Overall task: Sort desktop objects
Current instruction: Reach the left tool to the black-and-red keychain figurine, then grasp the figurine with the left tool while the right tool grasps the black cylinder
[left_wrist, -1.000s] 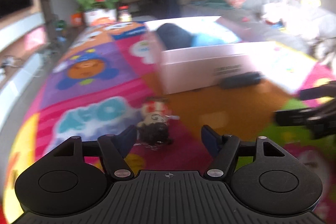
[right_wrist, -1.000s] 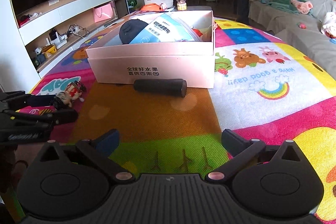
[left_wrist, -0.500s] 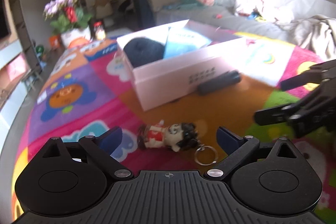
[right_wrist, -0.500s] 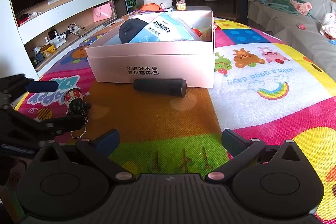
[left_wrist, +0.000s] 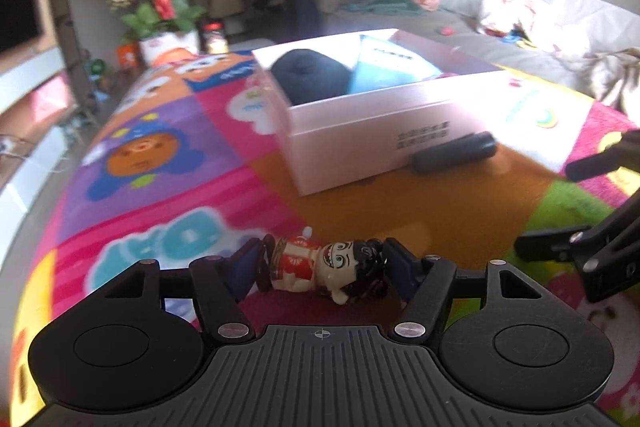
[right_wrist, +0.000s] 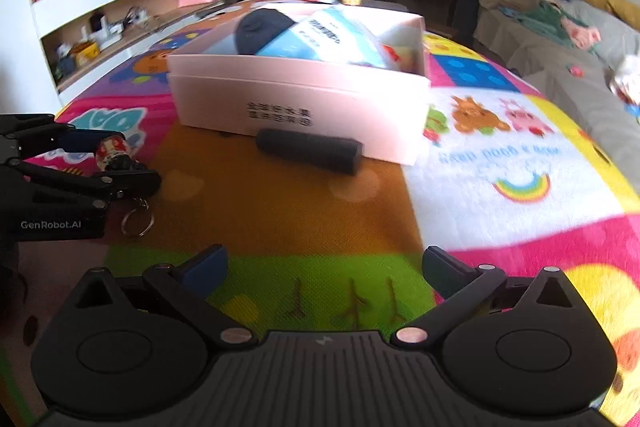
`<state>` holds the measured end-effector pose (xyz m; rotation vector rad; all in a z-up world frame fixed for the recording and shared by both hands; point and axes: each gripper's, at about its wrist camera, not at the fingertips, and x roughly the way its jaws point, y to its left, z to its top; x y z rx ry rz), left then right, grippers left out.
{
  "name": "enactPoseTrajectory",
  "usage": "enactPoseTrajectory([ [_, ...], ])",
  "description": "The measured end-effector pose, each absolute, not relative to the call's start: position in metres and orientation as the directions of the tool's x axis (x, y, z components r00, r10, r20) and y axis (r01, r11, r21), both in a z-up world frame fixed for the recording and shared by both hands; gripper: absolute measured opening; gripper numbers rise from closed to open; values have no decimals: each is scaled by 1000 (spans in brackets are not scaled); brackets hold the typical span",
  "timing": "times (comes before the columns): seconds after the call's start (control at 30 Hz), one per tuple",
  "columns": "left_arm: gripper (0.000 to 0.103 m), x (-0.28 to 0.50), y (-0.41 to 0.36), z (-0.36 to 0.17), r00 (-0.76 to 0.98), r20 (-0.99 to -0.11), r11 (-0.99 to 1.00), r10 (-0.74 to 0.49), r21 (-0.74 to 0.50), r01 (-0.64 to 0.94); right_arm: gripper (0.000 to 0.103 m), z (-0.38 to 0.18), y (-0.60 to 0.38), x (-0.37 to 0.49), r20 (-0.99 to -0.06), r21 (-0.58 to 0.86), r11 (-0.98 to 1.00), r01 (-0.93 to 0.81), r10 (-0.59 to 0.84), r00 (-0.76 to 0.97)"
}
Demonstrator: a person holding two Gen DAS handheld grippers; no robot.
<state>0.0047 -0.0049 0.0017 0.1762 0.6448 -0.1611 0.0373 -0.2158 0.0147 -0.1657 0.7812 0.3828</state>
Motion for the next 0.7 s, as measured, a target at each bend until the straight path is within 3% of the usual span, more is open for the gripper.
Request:
enactPoseTrajectory([
  [0.1, 72, -4, 7, 4, 801, -594, 984, -75, 88, 157, 103, 24, -203, 40, -678, -14, 922, -388, 276, 681],
  [0.23, 92, -9, 13, 8, 821, -565, 988, -80, 61, 139, 103, 31, -182, 65, -669, -14, 953, -301, 215, 711],
  [0.43, 95, -16, 11, 11, 838, -539, 988, -86, 64, 143, 103, 15, -163, 106, -723, -4, 981, -194, 132, 678],
  [0.5, 96, -16, 11, 10, 839, -537, 988, -87, 63, 143, 97, 11, -161, 107, -714, -10, 984, -177, 117, 691],
  [0.6, 97, -15, 13, 10, 835, -541, 988, -95, 51, 145, 76, 16, -161, 102, -704, -3, 978, -210, 147, 695],
  [0.7, 97, -13, 14, 9, 827, -553, 987, -103, 44, 153, 76, 20, -167, 94, -711, -3, 974, -225, 156, 686],
])
